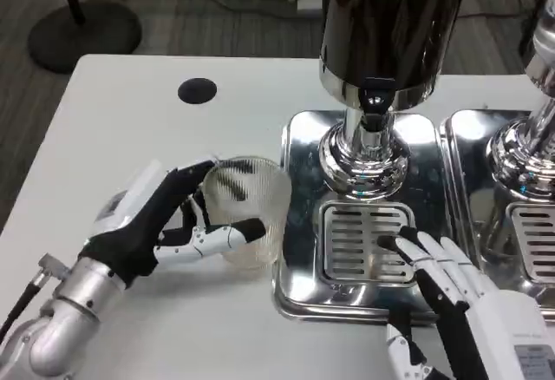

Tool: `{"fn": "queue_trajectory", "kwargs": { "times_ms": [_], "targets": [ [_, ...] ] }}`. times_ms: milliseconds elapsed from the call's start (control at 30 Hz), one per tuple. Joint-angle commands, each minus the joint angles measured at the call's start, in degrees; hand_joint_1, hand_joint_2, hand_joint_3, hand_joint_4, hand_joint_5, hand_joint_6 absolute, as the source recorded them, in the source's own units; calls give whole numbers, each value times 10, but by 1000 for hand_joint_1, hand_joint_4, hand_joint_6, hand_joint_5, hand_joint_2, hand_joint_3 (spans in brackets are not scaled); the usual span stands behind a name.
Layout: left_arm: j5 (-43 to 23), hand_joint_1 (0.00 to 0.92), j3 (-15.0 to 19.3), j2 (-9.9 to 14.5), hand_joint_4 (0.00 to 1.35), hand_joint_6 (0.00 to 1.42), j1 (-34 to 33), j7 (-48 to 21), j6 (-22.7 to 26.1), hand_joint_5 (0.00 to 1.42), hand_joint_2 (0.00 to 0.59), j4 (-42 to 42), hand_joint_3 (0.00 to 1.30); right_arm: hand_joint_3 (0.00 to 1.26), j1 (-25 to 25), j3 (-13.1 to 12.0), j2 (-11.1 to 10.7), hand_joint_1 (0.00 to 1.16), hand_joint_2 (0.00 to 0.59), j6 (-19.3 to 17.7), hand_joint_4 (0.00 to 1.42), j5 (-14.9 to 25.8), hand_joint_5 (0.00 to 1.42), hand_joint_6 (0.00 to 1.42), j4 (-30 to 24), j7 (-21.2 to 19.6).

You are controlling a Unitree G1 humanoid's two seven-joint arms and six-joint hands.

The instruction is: Grasp the cup under the faucet to collect the drink, then remove the cup.

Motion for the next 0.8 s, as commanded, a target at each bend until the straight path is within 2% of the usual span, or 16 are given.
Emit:
{"fn": "queue_trajectory", "kwargs": {
  "times_ms": [33, 300, 633, 767, 800],
  "targets": [
    [-5, 257, 3, -18, 518, 1084, -22, 1, -10, 833, 206, -9, 372, 219, 10, 1, 7, 473, 586, 3, 129, -1, 109, 234, -3, -12],
    [19, 260, -31, -64, 518, 1061, -69, -14, 32, 818, 211, 19, 372, 219, 24, 2, 18, 473, 586, 9, 129, -7, 109, 233, -15, -20],
    [44, 256, -63, -89, 518, 1040, -100, -12, 69, 809, 208, 46, 380, 219, 39, 5, 26, 473, 586, 16, 129, -14, 109, 233, -28, -26],
    [56, 255, -72, -97, 505, 984, -110, 0, 78, 778, 208, 51, 370, 219, 44, 7, 30, 473, 586, 18, 129, -16, 109, 233, -31, -28],
    [59, 255, -75, -98, 476, 889, -112, 4, 79, 721, 208, 52, 357, 219, 45, 7, 31, 473, 586, 18, 129, -16, 109, 233, -31, -28]
  ]
}}
